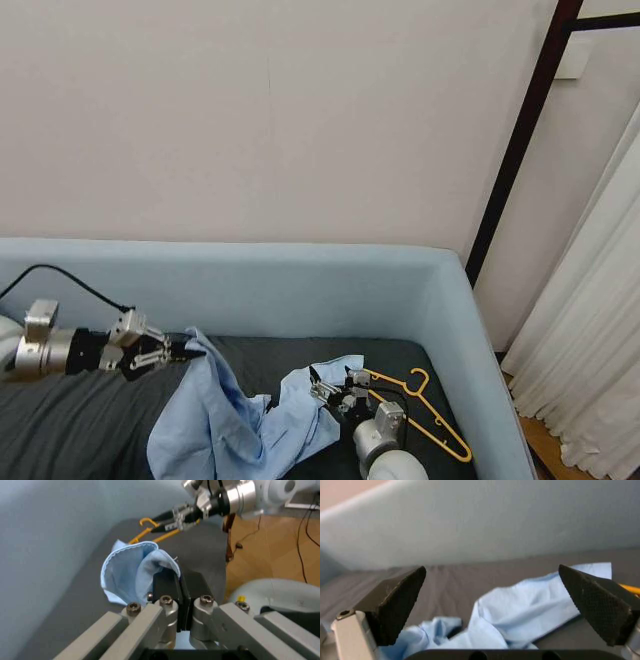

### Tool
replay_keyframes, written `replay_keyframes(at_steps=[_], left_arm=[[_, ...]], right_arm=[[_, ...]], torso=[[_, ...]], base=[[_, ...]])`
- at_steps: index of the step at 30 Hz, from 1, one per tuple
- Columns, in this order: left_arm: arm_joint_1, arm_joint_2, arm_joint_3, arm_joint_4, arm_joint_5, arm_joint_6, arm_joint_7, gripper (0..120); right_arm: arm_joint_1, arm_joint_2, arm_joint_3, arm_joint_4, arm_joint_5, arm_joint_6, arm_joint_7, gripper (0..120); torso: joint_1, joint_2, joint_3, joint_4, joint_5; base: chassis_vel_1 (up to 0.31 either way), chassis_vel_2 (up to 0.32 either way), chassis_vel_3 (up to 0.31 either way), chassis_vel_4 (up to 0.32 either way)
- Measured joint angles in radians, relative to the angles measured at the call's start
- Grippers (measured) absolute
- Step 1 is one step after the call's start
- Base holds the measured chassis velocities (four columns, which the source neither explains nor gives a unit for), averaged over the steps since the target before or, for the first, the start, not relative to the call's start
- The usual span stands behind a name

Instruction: Pick up the clothes from the sofa and hang them on the clothes hanger.

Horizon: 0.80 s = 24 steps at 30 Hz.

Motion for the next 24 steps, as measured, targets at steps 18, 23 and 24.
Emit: replay_keyframes(at_steps=[18, 23, 24], left_arm=[[0.053, -0.199, -0.007, 0.266, 0.32, -0.146, 0.071, 0], [0.053, -0.228, -0.012, 0.282, 0.34, -0.161, 0.078, 0], [0.052, -0.228, -0.012, 0.283, 0.341, -0.161, 0.081, 0]], right_arm=[[0.165, 0.065, -0.206, -0.156, -0.033, -0.187, 0.019, 100], [0.247, 0.096, -0.251, -0.232, -0.034, -0.202, -0.057, 100], [0.26, 0.102, -0.258, -0.253, -0.033, -0.198, -0.084, 100]], torso=[[0.0, 0.0, 0.0, 0.0002, 0.0002], [0.0, 0.0, 0.0, 0.0003, 0.0002], [0.0, 0.0, 0.0, 0.0003, 0.0002]], base=[[0.0, 0.0, 0.0, 0.0], [0.0, 0.0, 0.0, 0.0], [0.0, 0.0, 0.0, 0.0]])
